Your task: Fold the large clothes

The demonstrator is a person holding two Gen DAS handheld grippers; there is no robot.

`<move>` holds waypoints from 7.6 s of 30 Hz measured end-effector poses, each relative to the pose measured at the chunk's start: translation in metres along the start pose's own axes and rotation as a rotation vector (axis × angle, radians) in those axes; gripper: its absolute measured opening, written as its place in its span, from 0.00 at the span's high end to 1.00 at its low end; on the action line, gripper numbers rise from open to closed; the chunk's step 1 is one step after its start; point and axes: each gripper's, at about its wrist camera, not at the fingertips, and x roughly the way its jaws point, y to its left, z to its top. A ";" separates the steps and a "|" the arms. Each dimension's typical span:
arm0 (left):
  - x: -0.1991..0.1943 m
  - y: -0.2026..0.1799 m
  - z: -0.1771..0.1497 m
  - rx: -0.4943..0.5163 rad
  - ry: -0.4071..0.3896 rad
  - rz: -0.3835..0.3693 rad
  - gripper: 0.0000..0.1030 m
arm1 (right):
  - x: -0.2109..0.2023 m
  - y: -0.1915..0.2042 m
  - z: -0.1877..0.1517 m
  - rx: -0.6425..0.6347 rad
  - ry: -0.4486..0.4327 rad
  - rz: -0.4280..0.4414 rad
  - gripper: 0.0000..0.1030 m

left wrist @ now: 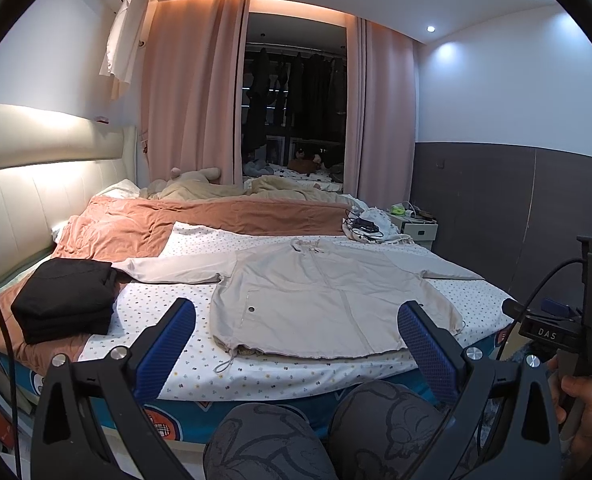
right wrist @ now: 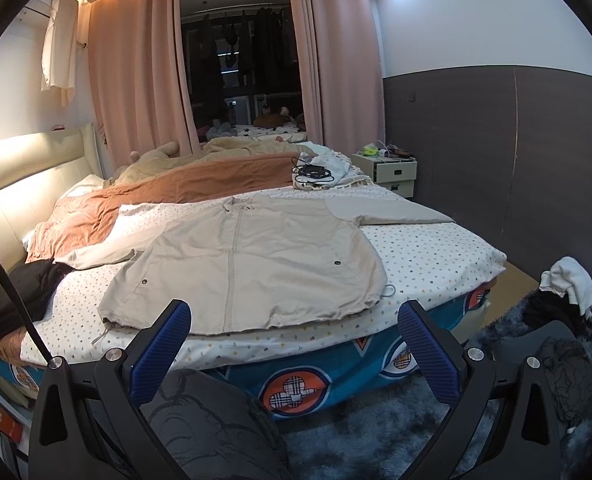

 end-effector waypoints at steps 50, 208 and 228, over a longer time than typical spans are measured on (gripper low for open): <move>0.208 0.153 0.049 -0.191 0.144 0.134 0.00 | 0.223 0.067 0.096 -0.049 0.093 0.270 0.00; 0.568 0.127 0.018 -0.404 0.421 0.063 0.00 | 0.551 0.044 0.181 0.162 0.469 0.369 0.36; 0.525 0.220 0.004 -0.390 0.441 0.108 0.08 | 0.601 0.190 0.124 -0.352 0.609 0.246 0.36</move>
